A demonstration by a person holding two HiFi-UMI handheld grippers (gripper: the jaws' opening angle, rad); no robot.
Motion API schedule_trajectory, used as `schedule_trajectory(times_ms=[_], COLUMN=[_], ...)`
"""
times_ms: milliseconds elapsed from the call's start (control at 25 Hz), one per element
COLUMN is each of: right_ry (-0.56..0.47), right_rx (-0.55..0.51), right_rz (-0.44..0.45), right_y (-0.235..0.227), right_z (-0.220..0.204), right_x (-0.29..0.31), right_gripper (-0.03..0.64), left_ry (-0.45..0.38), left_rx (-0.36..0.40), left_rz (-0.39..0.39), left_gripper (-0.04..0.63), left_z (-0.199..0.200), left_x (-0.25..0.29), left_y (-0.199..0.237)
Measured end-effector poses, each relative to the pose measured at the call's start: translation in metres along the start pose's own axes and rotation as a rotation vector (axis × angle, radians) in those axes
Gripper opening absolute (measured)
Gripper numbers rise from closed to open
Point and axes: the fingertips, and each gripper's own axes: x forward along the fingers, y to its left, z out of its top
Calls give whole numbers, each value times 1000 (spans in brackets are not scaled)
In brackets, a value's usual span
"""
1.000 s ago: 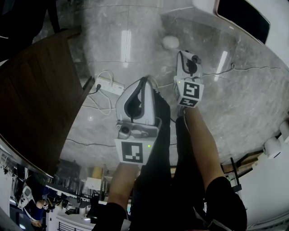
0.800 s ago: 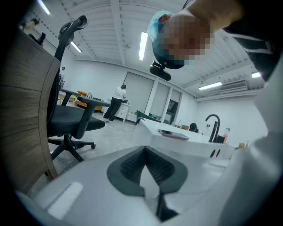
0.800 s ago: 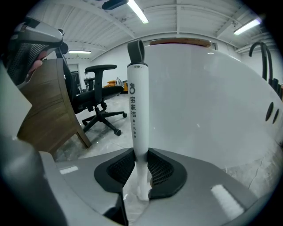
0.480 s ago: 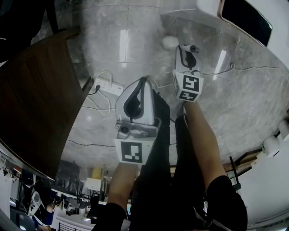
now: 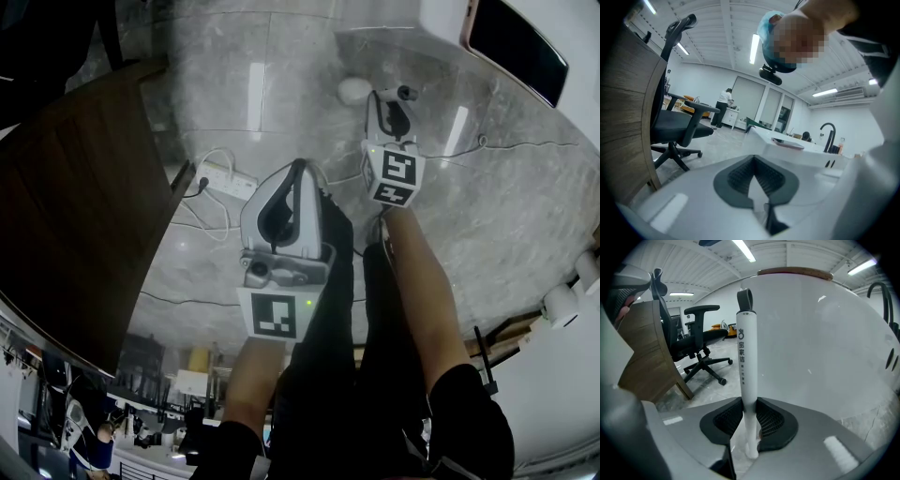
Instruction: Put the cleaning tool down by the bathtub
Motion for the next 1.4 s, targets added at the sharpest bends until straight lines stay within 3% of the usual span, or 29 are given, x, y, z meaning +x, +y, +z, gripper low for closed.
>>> schedule_trajectory(times_ms=[1400], right_ry=[-11], right_rx=[107], right_rz=[-56], right_y=[-33], right_z=[19], right_x=[40], right_gripper=[91], left_ry=[15], left_rx=[-17], left_rz=[19], left_gripper=[7], left_z=[-13], left_x=[3], left_y=[14])
